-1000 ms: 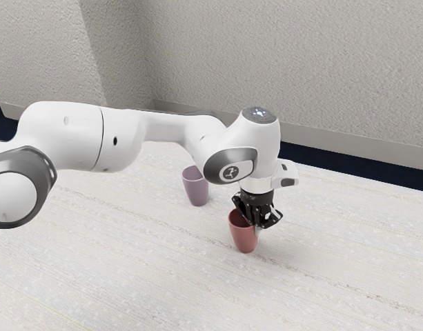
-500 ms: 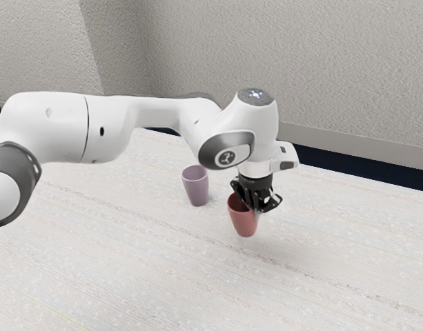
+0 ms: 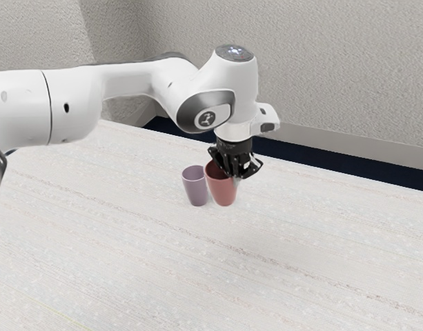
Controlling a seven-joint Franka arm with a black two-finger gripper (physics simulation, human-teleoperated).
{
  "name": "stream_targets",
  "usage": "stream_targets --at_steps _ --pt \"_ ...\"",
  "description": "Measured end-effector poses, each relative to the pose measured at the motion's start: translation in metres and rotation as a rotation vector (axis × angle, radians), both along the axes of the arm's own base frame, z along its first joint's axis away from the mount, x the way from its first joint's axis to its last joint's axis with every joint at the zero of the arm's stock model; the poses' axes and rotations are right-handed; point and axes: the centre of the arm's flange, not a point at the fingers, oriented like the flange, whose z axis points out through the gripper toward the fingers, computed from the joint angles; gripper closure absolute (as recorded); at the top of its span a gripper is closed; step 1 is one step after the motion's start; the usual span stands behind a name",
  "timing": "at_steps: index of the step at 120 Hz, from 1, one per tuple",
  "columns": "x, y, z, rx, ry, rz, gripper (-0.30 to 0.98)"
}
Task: Place the right cup onto the left cup
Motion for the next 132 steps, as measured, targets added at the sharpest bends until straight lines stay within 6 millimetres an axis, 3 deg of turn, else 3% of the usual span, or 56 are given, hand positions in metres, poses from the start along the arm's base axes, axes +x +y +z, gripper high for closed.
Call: stream_targets --at_steps 61,92,132 --pt "0.039 0.109 0.052 -0.021 0.002 0.083 0.78" --pt "0.052 0.158 0.055 -0.026 0.029 0.049 0.78" --pt "0.082 0.18 0.05 -0.041 0.028 -0.053 0.78"
